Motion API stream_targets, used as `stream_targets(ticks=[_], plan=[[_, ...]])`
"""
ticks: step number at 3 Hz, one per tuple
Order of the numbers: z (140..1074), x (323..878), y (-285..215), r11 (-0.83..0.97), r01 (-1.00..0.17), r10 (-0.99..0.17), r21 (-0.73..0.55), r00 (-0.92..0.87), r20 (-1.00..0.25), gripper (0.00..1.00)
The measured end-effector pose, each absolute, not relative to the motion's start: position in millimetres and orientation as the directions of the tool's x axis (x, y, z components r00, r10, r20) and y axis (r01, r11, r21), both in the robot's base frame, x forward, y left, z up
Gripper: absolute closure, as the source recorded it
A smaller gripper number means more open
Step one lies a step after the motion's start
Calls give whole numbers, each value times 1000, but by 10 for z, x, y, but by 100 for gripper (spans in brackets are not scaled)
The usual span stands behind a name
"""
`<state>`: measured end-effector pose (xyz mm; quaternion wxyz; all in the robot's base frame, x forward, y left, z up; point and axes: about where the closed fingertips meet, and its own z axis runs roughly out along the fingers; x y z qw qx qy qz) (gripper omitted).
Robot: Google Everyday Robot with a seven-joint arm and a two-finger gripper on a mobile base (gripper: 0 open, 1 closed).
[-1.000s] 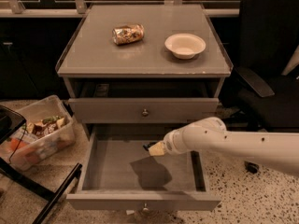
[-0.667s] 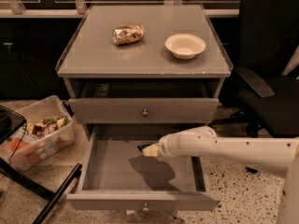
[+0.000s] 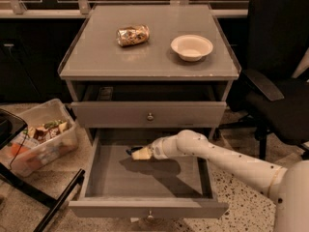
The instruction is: Place rxbar blueberry into middle drawer
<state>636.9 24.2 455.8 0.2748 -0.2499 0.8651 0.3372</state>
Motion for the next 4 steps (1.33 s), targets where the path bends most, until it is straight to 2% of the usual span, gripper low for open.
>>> stream_targets(ticks=[1,2,3,4], plan=[[4179,6282,534,516,-753,-434,408,-641,-634,100],[3821,6107,592,407,-848,-617,340,-530,-582,100],[3596,5985,526,364,-886,-716,289,-464,-521,100],[3603,5975,516,362,-887,-721,285,-461,-517,81]])
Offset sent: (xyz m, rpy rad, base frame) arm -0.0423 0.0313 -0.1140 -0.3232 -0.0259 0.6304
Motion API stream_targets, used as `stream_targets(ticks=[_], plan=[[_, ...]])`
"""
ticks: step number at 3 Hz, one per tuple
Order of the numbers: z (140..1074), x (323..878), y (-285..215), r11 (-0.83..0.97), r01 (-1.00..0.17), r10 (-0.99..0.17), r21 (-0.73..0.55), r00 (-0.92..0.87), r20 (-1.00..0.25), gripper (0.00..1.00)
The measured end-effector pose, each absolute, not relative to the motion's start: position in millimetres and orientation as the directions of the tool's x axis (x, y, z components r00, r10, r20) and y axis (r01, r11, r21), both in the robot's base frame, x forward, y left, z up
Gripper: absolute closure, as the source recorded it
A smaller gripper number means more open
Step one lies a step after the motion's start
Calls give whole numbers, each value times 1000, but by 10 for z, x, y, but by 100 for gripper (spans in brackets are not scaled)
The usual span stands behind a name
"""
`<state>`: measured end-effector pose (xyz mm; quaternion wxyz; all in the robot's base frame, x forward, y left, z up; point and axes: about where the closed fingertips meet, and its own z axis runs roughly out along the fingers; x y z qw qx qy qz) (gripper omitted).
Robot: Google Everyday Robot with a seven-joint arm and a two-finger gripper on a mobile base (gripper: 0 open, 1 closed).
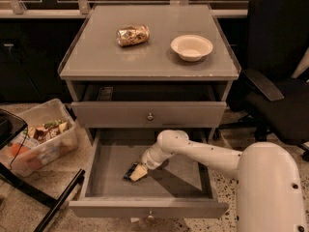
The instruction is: Place rxbar blueberry into middle drawer
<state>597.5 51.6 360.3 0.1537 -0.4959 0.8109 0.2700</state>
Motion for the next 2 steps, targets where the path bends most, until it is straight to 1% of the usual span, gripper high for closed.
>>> stream_targets(ticks=[1,2], plan=[[3532,5949,419,382,-885,-722,266,-465,-512,58],[3556,5959,433,382,-885,-722,265,-465,-512,35]])
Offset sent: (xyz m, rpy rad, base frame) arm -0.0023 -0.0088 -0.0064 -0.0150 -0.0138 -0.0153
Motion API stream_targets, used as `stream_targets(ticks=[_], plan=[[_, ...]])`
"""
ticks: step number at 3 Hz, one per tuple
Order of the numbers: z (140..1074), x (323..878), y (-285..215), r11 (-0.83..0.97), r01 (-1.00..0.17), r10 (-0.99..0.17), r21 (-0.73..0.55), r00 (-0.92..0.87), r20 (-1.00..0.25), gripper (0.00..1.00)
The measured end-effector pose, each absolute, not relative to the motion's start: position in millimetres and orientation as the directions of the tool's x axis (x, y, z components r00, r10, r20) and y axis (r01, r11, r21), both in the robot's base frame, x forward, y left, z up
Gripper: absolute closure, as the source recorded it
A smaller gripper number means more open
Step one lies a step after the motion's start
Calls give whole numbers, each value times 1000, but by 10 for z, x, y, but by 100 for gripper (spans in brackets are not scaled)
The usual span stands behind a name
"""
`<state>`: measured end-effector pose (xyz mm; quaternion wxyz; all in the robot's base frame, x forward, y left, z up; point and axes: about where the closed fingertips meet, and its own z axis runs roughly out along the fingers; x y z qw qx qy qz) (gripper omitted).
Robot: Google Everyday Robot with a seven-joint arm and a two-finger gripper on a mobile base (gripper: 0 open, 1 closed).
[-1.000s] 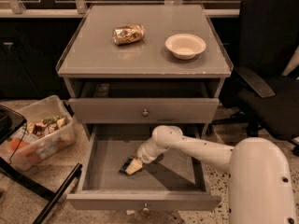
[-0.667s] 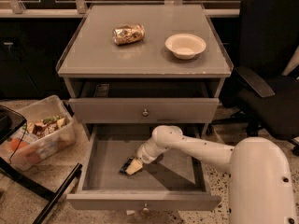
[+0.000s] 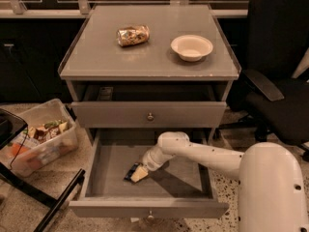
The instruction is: Place rxbar blueberry into middle drawer
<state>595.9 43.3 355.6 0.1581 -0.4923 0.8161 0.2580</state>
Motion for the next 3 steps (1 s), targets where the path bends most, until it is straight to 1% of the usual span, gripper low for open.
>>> stream_targets(ticks=[1,2,3], plan=[[3556,5958,433,382,-885,-722,265,-465,-512,10],[3556,5958,433,382,-885,-722,265,-465,-512,0],[3556,5958,433,382,-885,-722,266,-465,-512,0]])
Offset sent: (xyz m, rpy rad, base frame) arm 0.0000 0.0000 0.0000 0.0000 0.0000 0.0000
